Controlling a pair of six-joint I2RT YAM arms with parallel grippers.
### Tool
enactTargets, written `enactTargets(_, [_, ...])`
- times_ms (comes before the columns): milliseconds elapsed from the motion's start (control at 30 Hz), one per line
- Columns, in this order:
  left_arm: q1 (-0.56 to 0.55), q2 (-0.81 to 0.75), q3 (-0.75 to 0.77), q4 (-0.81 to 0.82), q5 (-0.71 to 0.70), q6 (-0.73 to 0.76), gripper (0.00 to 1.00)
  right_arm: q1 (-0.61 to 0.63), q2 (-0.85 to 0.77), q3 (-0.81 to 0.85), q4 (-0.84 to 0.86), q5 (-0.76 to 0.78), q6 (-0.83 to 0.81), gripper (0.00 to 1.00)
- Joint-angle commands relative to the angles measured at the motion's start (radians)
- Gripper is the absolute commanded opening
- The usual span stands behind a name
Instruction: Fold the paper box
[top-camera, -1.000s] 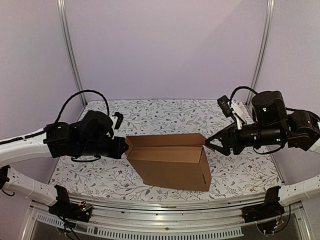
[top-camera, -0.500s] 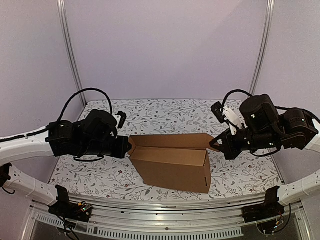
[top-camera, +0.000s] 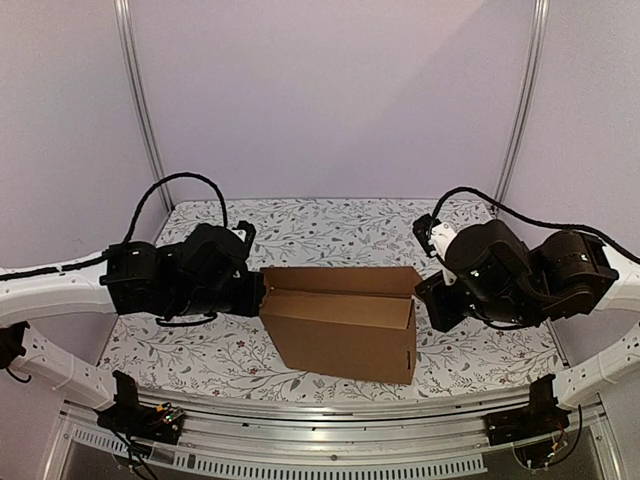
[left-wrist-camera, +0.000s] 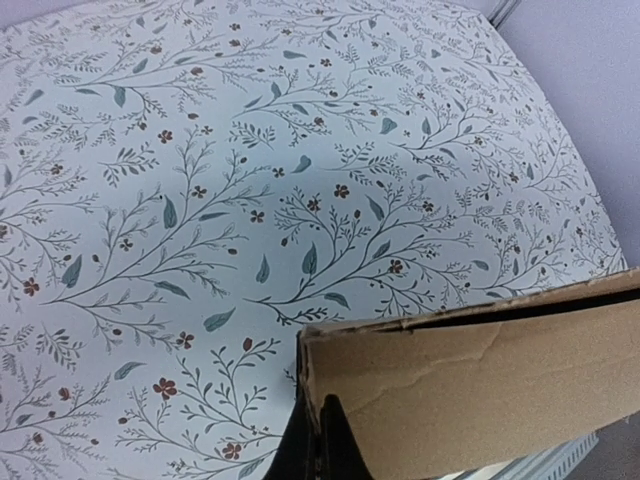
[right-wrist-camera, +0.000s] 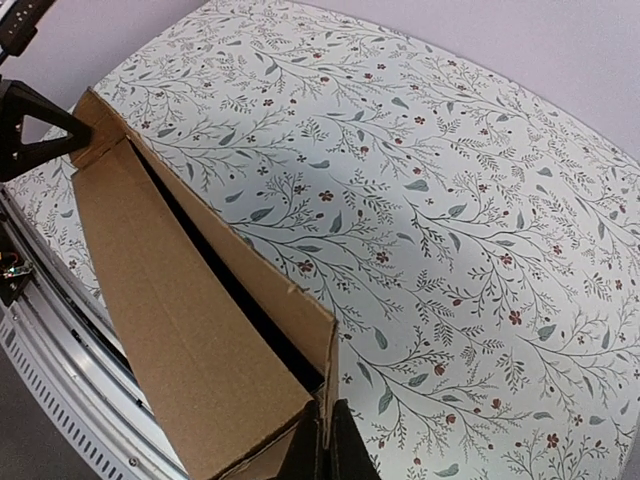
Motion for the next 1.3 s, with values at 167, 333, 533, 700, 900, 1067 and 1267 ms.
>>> enactTargets(167, [-0.077,0.045,-0.006,-0.035,0.010,-0.025,0.00,0.095,0.120,0.002,0.001,0.204,0.091,0.00])
enactTargets(333, [-0.099,0.039,-0.013,-0.035,-0.005,-0.028,0.00,0.100,0.136,-0.032,0.012,0.273,0.133,0.00])
enactTargets(533, [-0.127,0.055,-0.010,-0.034,-0.015,-0.032,0.00,0.099,0.124,-0.062,0.077,0.323,0.172,0.00])
enactTargets(700, [-0.149,0.081,0.000,-0.034,-0.033,-0.033,0.00,0.100,0.130,-0.062,0.098,0.340,0.210,0.00])
enactTargets(900, [-0.165,0.087,0.005,-0.032,-0.047,-0.037,0.00,0.100,0.132,-0.084,0.103,0.372,0.310,0.00])
enactTargets(1067, [-0.171,0.091,0.005,-0.028,-0.049,-0.036,0.00,0.100,0.130,-0.105,0.111,0.394,0.385,0.00])
enactTargets(1267, [-0.181,0.102,0.004,-0.025,-0.062,-0.038,0.00,0.098,0.132,-0.094,0.116,0.406,0.430,0.00])
